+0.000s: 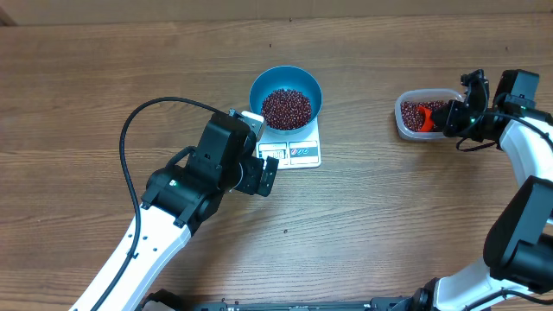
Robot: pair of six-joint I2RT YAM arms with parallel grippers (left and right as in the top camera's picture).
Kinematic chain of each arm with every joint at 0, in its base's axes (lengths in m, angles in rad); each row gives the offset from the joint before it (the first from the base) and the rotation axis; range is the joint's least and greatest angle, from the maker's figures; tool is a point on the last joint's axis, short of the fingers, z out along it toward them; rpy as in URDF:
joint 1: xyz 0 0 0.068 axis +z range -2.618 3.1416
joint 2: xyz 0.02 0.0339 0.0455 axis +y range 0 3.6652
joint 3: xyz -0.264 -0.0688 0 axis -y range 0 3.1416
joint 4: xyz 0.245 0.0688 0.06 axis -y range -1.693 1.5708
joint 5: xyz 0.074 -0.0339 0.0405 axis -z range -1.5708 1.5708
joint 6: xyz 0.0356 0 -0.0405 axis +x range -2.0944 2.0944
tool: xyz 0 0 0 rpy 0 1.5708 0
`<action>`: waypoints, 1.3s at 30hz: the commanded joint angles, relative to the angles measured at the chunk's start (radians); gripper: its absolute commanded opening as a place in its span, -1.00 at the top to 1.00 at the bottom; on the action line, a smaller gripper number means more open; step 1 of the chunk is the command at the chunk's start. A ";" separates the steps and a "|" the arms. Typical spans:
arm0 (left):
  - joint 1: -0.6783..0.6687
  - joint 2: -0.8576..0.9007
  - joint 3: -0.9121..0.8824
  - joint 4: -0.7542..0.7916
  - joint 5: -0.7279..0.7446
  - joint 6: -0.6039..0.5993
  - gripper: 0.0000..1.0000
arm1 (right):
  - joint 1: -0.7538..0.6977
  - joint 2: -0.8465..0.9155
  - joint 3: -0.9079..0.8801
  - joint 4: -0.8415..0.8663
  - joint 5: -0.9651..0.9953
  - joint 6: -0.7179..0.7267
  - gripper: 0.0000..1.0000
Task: Scoop item into bowl and weigh 150g on scale
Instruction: 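Lower the red cup into the beans in the tub, then push the red cup through the beans to scoop with the right gripper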
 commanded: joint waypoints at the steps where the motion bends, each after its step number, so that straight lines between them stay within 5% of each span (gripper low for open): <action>1: 0.002 0.001 0.024 0.004 0.011 0.019 -0.99 | 0.010 0.036 -0.005 -0.011 -0.010 -0.004 0.93; 39: 0.002 0.001 0.024 0.004 0.011 0.019 -0.99 | 0.001 0.097 -0.005 0.015 -0.144 -0.004 0.93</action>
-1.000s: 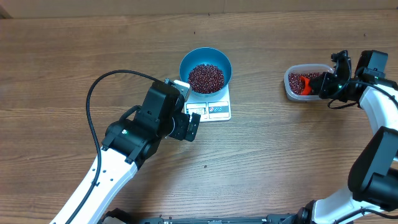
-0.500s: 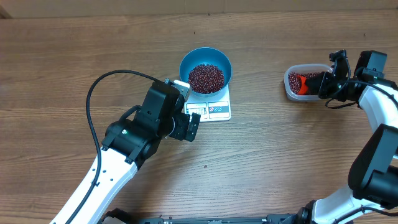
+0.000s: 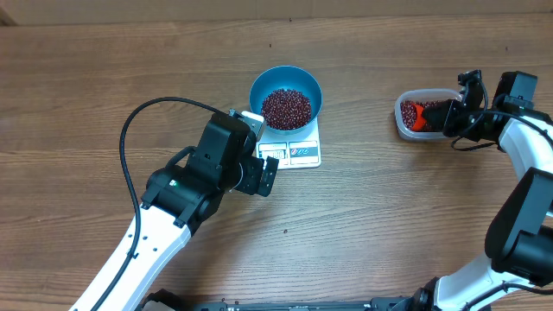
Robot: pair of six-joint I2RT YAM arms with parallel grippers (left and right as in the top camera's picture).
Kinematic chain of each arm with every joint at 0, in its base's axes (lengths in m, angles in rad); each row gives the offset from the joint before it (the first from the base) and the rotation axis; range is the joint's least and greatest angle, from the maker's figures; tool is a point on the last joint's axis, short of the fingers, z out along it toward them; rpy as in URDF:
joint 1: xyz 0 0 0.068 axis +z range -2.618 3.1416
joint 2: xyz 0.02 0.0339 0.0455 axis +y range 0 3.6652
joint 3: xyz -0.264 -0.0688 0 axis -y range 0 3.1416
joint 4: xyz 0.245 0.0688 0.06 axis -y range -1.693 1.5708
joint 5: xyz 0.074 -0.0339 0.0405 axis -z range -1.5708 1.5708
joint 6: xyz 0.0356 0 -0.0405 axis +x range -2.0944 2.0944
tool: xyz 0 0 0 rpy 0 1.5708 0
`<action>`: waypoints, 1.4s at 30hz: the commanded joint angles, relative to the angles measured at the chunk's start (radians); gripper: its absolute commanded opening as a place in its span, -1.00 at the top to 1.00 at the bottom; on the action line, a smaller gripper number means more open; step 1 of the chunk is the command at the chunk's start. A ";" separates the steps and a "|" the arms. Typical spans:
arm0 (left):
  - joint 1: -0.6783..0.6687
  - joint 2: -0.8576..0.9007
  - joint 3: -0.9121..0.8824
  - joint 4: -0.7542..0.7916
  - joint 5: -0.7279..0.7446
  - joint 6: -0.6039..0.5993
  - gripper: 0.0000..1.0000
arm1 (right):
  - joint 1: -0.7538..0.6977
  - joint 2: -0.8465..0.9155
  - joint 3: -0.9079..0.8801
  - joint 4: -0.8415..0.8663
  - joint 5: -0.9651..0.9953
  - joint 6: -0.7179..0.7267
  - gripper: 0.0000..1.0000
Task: Scoop item into bowl and weigh 150g on scale
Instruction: 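Push the red cup through the beans to scoop with the right gripper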
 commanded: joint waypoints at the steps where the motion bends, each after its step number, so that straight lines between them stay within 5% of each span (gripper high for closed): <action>1: 0.002 0.001 0.024 0.004 0.011 0.018 -0.99 | 0.009 0.051 -0.007 -0.011 0.015 -0.004 0.93; 18: 0.002 0.001 0.024 0.004 0.011 0.019 -0.99 | -0.143 0.058 -0.007 -0.011 -0.171 -0.001 0.93; 42: 0.002 0.001 0.024 0.004 0.011 0.019 -0.99 | -0.182 0.063 -0.007 0.001 -0.335 0.031 0.93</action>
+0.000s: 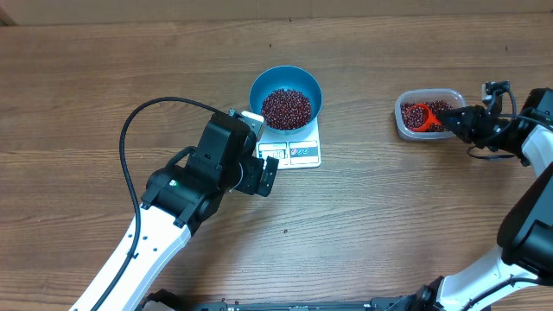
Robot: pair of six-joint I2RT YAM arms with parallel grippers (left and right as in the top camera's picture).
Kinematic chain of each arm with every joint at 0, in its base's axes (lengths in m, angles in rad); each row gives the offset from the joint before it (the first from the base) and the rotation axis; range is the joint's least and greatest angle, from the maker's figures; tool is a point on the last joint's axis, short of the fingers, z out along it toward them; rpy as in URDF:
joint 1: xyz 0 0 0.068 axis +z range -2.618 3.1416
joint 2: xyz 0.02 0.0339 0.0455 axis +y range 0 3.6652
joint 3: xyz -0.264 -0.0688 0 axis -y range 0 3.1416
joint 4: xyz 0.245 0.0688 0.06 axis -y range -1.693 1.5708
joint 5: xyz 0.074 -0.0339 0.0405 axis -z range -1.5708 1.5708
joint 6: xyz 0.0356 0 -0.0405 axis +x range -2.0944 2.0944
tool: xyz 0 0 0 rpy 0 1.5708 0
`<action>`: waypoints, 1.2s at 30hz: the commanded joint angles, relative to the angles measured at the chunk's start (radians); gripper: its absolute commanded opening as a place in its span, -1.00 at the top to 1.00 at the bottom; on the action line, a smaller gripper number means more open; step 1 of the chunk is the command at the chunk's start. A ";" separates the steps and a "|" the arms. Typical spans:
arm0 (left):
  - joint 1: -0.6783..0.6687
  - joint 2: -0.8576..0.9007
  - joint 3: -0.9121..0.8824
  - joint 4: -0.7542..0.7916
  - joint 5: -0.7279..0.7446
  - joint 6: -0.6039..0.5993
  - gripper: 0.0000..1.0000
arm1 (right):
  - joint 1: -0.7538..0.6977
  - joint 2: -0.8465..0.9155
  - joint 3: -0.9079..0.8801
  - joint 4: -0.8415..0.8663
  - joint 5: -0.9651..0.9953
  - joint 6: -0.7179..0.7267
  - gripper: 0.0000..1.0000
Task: Scoop item into bowl and weigh 150g on scale
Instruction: 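Push the red cup through the beans to scoop with the right gripper, then tilt and lift the filled red cup out of the tub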
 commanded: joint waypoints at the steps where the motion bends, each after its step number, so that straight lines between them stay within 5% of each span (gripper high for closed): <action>1: 0.002 0.001 0.024 0.004 0.011 0.019 -0.99 | -0.024 0.007 -0.007 0.007 -0.072 0.008 0.93; 36: 0.002 0.001 0.024 0.004 0.010 0.019 -0.99 | -0.072 0.007 -0.007 0.013 -0.333 0.011 0.92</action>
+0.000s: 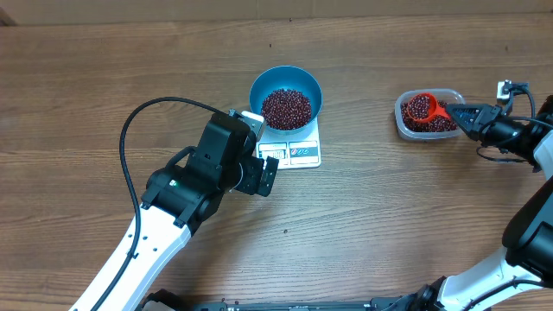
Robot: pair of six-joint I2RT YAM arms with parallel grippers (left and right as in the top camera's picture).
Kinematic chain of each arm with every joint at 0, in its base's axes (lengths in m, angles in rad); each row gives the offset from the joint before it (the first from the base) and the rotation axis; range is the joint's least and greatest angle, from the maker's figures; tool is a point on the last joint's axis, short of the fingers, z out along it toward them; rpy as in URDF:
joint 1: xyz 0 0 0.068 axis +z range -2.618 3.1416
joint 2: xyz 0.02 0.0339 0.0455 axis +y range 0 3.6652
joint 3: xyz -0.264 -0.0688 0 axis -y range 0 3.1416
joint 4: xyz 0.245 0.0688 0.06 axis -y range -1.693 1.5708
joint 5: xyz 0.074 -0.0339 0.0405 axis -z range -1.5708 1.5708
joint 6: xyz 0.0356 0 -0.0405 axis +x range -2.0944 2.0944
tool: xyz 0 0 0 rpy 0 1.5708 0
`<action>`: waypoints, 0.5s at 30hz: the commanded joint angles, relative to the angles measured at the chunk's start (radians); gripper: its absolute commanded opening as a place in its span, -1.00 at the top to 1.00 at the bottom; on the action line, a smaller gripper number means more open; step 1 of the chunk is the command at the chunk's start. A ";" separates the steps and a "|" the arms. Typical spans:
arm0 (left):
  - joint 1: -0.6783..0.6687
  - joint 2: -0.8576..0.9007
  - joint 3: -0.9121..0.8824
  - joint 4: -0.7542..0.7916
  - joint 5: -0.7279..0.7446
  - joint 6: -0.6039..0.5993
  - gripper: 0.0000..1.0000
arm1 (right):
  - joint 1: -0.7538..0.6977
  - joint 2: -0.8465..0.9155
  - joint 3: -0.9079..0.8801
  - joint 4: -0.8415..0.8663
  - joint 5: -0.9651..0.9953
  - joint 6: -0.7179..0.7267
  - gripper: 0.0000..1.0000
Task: Scoop item into bowl and weigh 150g on scale
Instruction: 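Tilt and lift the filled red cup out of the tub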
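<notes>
A blue bowl (286, 76) with a heap of red beans (286, 108) stands on the white scale (302, 152) at the table's middle. To the right is a clear container (400, 118) of more beans. My right gripper (460, 112) is shut on the handle of an orange scoop (422, 107), which is full of beans and sits over the container. My left gripper (269, 176) rests at the scale's left front corner with nothing in it; the overhead view hides how its jaws stand.
The wooden table (389, 216) runs out on all sides. The left arm (186, 186) and its black cable (130, 130) lie over the front left. The right arm (527, 225) comes in along the right edge.
The scoop lay low among the beans in the container; now it is heaped with beans and sits a little farther back over the container. The right arm has drawn back to the right. The left arm is unmoved.
The right gripper held the orange scoop in the container's right part. Then the scoop was at the left end among the beans. Then the arm had drawn back to the right with the scoop still low. Now the scoop is full. Bowl, scale and left arm stayed put.
</notes>
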 commanded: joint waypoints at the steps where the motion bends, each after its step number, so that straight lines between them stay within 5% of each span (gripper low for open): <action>1: 0.002 0.001 0.024 0.004 0.011 0.019 -0.99 | -0.009 0.007 -0.007 0.006 -0.085 0.003 0.92; 15: 0.002 0.001 0.024 0.004 0.011 0.019 -0.99 | 0.022 0.007 -0.007 -0.013 -0.178 0.006 0.92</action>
